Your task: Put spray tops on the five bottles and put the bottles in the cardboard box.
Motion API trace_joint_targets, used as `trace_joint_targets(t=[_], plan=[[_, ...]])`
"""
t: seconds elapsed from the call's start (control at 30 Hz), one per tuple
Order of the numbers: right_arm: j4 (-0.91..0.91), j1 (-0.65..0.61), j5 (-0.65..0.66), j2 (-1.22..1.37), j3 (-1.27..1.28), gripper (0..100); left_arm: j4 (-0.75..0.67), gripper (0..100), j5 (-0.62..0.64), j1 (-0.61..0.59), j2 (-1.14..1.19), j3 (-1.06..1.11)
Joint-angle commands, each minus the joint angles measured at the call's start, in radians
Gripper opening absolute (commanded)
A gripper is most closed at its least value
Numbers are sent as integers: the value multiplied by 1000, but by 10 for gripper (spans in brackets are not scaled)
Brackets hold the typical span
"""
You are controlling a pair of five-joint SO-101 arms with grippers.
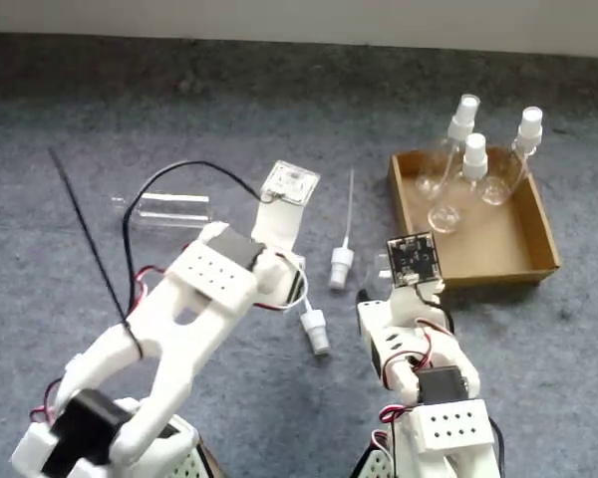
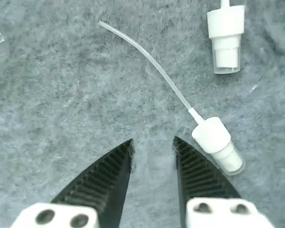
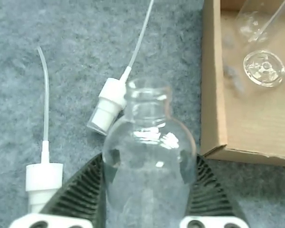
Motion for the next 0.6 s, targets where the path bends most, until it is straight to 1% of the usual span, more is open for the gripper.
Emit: trace_joint_targets(t=[0.0, 0.07, 0.17, 0.23, 0.4, 0.57], plan=[[-27, 13, -8, -18, -10, 96, -2, 111, 103, 39, 119, -134], [-27, 13, -8, -18, -8, 96, 3, 135, 135, 42, 179, -173], [-27, 13, -5, -18, -8, 96, 3, 207, 236, 45, 246, -197], [-27, 13, -5, -18, -8, 96, -3, 239, 288, 45, 277, -202], [-27, 13, -3, -19, -12, 96, 3, 245, 308, 64, 297, -194], [-27, 13, -2, -19, -12, 96, 3, 245, 308, 145, 305, -191]])
